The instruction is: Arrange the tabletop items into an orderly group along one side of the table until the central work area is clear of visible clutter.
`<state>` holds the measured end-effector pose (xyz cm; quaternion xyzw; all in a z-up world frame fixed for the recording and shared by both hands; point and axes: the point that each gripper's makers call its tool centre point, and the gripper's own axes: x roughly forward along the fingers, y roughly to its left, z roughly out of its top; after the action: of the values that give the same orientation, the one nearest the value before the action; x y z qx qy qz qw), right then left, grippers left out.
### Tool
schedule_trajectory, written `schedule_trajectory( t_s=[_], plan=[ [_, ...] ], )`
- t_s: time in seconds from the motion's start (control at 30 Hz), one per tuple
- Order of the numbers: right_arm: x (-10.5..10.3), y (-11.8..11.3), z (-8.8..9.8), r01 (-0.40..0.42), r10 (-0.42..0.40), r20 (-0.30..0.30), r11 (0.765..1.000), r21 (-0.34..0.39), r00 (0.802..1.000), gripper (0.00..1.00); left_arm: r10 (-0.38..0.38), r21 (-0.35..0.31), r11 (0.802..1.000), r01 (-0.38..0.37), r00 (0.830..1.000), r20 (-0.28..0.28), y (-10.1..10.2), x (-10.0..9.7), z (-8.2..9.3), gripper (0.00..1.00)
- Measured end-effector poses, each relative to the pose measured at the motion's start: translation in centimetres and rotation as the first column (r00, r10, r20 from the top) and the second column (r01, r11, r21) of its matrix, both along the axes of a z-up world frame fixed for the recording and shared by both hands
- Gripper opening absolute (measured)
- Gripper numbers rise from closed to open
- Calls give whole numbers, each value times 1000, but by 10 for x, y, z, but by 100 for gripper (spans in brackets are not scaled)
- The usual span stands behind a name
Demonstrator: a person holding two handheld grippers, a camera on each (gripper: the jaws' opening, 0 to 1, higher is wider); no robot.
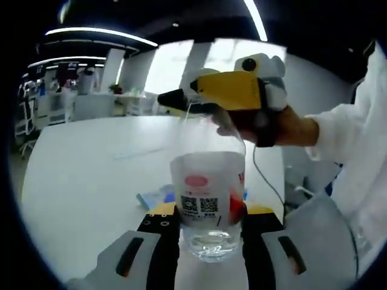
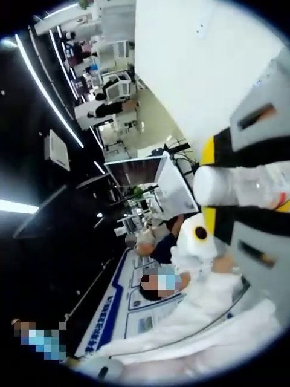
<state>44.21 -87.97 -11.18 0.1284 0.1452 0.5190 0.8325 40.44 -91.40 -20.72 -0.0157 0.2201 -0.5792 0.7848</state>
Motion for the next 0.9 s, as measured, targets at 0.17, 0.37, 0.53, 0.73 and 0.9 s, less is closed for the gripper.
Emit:
schedule_trajectory(
  t_s=[0.17, 0.37, 0.53, 0.73, 0.9],
  plan=[
    [1, 1, -2, 24, -24, 18, 999, -22, 1000, 19, 65, 117, 990, -76, 993, 97, 5, 10, -7, 39],
    [9, -1, -2, 71, -70, 26, 997, -32, 997, 19, 152, 188, 967, -174, 980, 128, 13, 12, -15, 55],
    [9, 1, -5, 66, -64, 37, 996, -64, 997, 19, 231, 152, 957, -247, 966, 115, 24, 18, -9, 64],
    [12, 3, -11, 74, -72, 21, 995, -66, 997, 19, 294, 143, 940, -309, 948, 117, 37, 20, -5, 70],
    [17, 5, -19, 84, -84, 10, 993, -79, 996, 19, 335, 142, 927, -348, 936, 109, 46, 13, -3, 75]
  ],
)
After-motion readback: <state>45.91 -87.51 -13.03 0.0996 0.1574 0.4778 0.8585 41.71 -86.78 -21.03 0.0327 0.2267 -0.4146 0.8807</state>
